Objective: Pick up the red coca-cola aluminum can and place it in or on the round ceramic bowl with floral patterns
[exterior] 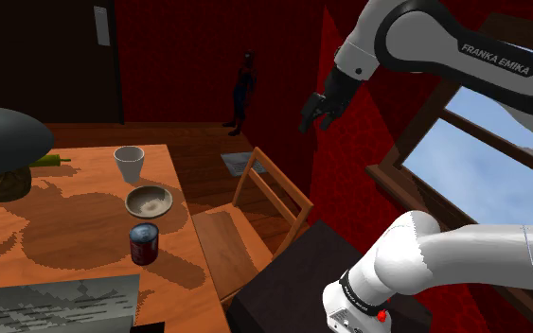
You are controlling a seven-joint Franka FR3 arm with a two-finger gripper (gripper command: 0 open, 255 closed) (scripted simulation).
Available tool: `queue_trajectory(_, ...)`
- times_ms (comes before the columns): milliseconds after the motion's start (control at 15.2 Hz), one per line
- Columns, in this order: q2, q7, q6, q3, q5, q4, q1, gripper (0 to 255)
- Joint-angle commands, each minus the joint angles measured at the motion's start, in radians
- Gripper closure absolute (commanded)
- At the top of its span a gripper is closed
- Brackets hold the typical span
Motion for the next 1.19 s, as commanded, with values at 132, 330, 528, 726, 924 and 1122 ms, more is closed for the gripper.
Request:
queue_trajectory(132,0.016,0.028,0.061,0.03,0.013,-0.039,0.009,0)
queue_trajectory(330,0.052,0.069,0.155,0.077,0.032,-0.088,0.023,0)
queue_trajectory(528,0.101,0.111,0.251,0.124,0.047,-0.125,0.036,0)
queue_trajectory(726,0.165,0.155,0.348,0.173,0.057,-0.149,0.047,0)
queue_trajectory(924,0.242,0.203,0.445,0.224,0.059,-0.16,0.053,0)
queue_trajectory(1122,0.33,0.256,0.539,0.275,0.048,-0.158,0.055,0)
